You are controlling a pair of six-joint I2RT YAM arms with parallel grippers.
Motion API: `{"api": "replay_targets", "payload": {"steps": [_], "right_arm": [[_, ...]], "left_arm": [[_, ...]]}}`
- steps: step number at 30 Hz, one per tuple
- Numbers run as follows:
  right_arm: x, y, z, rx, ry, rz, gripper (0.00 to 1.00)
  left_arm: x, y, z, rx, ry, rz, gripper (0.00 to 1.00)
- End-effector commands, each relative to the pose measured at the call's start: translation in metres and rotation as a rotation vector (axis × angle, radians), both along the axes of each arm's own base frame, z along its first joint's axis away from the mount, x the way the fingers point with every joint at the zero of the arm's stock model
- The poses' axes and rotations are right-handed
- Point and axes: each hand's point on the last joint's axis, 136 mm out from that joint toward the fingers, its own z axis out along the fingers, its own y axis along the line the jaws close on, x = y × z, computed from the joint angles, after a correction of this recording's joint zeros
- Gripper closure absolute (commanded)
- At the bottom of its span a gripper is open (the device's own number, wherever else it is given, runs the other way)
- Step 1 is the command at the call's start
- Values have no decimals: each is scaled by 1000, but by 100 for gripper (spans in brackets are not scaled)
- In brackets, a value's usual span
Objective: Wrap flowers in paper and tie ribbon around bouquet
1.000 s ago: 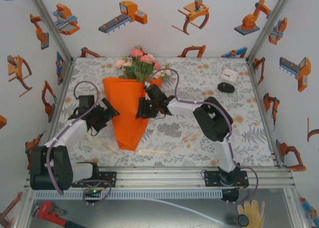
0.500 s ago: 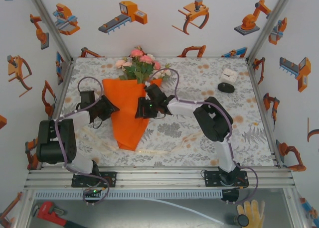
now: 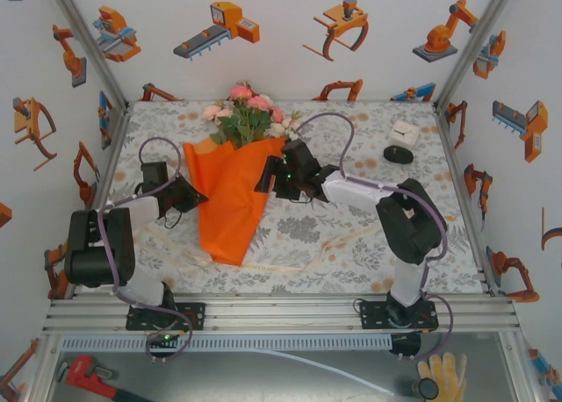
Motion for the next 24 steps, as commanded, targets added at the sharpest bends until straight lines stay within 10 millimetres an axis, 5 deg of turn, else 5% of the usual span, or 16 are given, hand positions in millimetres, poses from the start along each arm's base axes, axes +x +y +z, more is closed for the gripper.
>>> {"api": "replay_targets", "payload": {"steps": [1, 6, 9, 16, 24], "right_arm": [[2, 16, -20, 48, 54, 0, 31], [9, 26, -34, 84, 56, -1, 35], [12, 25, -34, 102, 52, -20, 60], [8, 7, 11, 141, -16, -34, 100], [-42, -23, 17, 115, 13, -9, 100]], "left_arm": [[-1, -6, 9, -51, -7, -8, 99], [-1, -16, 13, -130, 8, -14, 100], [-2, -20, 22, -165, 5, -16, 100], [-22, -28, 64, -161, -19, -24, 100], [-76, -46, 75, -118, 5, -48, 100]]}}
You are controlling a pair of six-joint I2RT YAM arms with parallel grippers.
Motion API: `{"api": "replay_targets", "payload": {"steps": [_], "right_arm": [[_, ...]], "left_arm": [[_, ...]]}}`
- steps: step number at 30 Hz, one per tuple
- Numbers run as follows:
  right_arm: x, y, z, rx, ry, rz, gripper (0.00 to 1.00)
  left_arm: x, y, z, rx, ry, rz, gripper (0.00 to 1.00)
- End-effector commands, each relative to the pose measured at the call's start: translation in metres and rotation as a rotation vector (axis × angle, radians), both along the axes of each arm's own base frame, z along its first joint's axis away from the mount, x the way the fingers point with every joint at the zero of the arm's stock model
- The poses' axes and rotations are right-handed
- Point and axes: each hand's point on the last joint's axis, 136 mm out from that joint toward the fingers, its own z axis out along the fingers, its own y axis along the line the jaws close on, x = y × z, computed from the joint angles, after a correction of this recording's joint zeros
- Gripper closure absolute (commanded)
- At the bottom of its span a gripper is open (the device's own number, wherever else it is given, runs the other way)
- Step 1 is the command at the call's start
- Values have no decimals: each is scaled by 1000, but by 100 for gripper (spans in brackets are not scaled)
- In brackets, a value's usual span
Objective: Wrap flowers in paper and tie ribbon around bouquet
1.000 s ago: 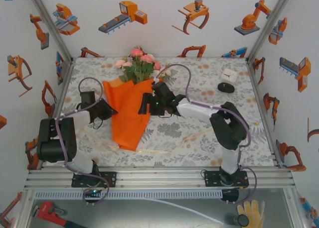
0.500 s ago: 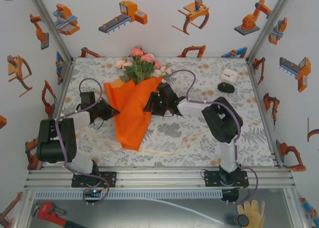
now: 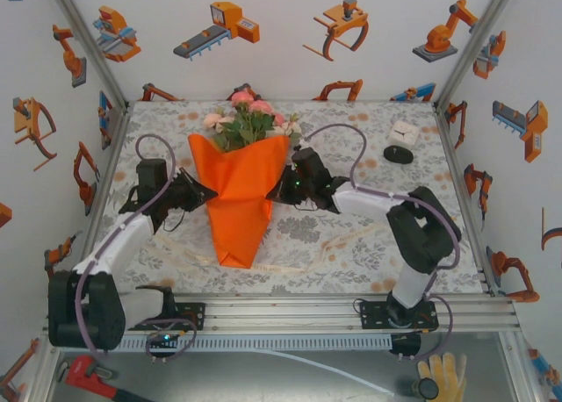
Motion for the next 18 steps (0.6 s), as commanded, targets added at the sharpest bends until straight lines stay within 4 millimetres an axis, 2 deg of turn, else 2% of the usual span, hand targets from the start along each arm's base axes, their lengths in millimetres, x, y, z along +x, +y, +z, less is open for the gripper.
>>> {"api": "replay_targets", "payload": {"steps": [1, 4, 6, 9, 11, 13, 15, 17, 18], "right_arm": [[-20, -14, -1, -33, 0, 10, 100], [-33, -21, -21, -66, 35, 24, 98], [-39, -23, -36, -87, 59, 32, 95], [-43, -29, -53, -124, 75, 27, 86], [-44, -34, -56, -147, 75, 17, 76], [-44, -38, -48, -168, 60, 15, 66], [-43, -50, -31, -197, 22, -9, 57], [-40, -69, -10, -224, -24, -57, 55], [-39, -81, -5, -245, -28, -90, 55]], "left_arm": [[-35, 0, -25, 24, 119, 19, 100], [-54, -4, -43, 37, 147, 3, 100], [-66, -7, -62, 66, 187, -15, 100], [-75, -6, -86, 106, 209, -7, 100], [-75, -5, -96, 110, 213, -1, 100], [-72, -7, -98, 114, 204, -4, 100], [-68, -7, -96, 115, 184, -1, 100], [-65, -5, -94, 124, 172, 10, 100], [-63, -5, -92, 125, 164, 13, 100]]}}
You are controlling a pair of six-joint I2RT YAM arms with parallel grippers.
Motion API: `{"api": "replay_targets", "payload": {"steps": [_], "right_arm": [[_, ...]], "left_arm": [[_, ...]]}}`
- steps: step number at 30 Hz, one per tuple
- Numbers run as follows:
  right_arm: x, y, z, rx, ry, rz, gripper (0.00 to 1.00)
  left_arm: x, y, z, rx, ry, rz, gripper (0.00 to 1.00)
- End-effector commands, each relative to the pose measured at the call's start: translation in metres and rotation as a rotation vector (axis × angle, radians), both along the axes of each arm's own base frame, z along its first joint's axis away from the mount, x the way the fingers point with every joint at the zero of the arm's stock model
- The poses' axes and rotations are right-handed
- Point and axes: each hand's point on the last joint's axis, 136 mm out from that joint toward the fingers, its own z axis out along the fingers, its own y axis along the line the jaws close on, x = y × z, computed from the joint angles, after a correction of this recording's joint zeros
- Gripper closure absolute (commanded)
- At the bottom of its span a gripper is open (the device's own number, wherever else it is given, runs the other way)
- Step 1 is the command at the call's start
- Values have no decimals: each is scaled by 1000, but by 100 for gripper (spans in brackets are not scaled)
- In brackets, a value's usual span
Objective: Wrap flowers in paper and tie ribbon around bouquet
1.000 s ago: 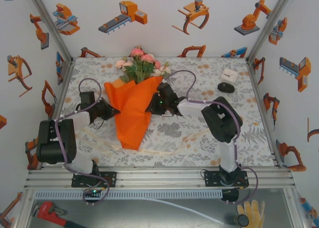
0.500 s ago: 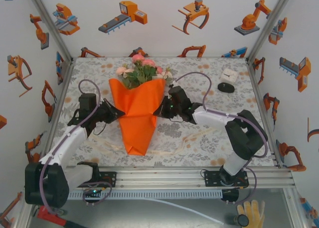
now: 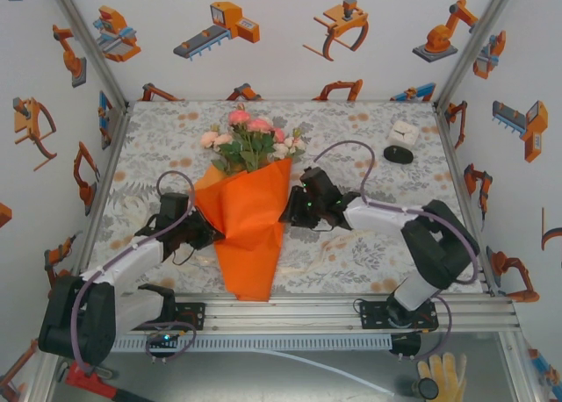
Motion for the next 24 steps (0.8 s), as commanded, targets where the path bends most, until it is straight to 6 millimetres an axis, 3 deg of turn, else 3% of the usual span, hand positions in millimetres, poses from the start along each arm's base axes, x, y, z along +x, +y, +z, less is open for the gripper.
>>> {"api": "replay_targets", "payload": {"steps": [1, 3, 6, 10, 13, 16, 18, 19, 22, 24], "right_arm": [[11, -48, 34, -95, -98, -124, 55], [9, -90, 32, -160, -70, -247, 55], [-7, -156, 11, -272, 44, -436, 55], [-33, -191, -13, -345, 127, -494, 50], [-47, -195, -35, -349, 192, -487, 48], [-47, -180, -51, -280, 221, -461, 52], [-42, -173, -56, -248, 221, -454, 63], [-36, -170, -55, -235, 204, -456, 75], [-11, -163, -39, -195, 134, -473, 100], [10, -156, -25, -159, 106, -488, 100]], "left_arm": [[12, 3, 9, 12, -60, 27, 100], [15, 2, 10, 9, -66, 26, 100], [17, 0, 11, 5, -71, 23, 100], [18, -1, 12, -2, -78, 24, 100], [19, -1, 11, -2, -82, 23, 100], [20, -1, 7, -13, -82, 34, 100], [21, -2, 4, -18, -76, 33, 100], [23, -3, 2, -20, -72, 31, 100], [27, -6, -2, -27, -67, 32, 100], [32, -8, -2, -28, -72, 30, 100]]}}
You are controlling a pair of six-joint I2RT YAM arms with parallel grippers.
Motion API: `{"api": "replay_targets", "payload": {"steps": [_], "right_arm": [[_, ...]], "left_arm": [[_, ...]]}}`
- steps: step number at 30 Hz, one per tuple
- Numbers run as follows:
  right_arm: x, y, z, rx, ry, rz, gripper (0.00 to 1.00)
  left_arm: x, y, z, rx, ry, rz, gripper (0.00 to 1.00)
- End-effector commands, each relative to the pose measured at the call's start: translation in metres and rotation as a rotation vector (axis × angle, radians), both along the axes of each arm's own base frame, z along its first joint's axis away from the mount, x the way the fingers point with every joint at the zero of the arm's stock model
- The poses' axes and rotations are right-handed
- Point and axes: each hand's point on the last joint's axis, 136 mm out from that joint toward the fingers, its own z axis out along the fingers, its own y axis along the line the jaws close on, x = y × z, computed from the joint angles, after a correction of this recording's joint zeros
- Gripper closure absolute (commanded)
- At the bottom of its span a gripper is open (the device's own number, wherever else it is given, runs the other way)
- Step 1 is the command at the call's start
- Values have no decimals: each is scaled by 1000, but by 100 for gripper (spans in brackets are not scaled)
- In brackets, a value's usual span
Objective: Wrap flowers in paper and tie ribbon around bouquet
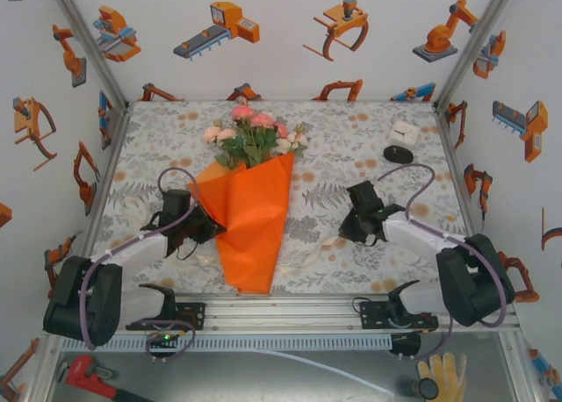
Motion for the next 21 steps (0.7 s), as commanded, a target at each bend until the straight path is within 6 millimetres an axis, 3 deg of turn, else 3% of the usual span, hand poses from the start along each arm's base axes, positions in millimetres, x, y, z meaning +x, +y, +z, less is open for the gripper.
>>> {"api": "replay_targets", "payload": {"steps": [1, 5, 10, 15, 18, 21], "right_arm": [[45, 14, 30, 62, -109, -35, 100], [97, 12, 62, 99, -203, -105, 100], [144, -9, 67, 113, -226, -191, 100], [150, -37, 49, 41, -203, -213, 100], [139, -36, 39, 26, -164, -150, 100], [125, -33, 54, 33, -173, -91, 72]], "left_arm": [[14, -6, 7, -21, -36, 1, 100], [27, -14, 16, -36, -51, -19, 100], [26, -13, 14, -26, -44, -23, 100], [23, -14, 12, -35, -37, -29, 100], [23, -16, 13, -35, -42, -36, 100], [24, -15, 10, -26, -38, -42, 100]]}}
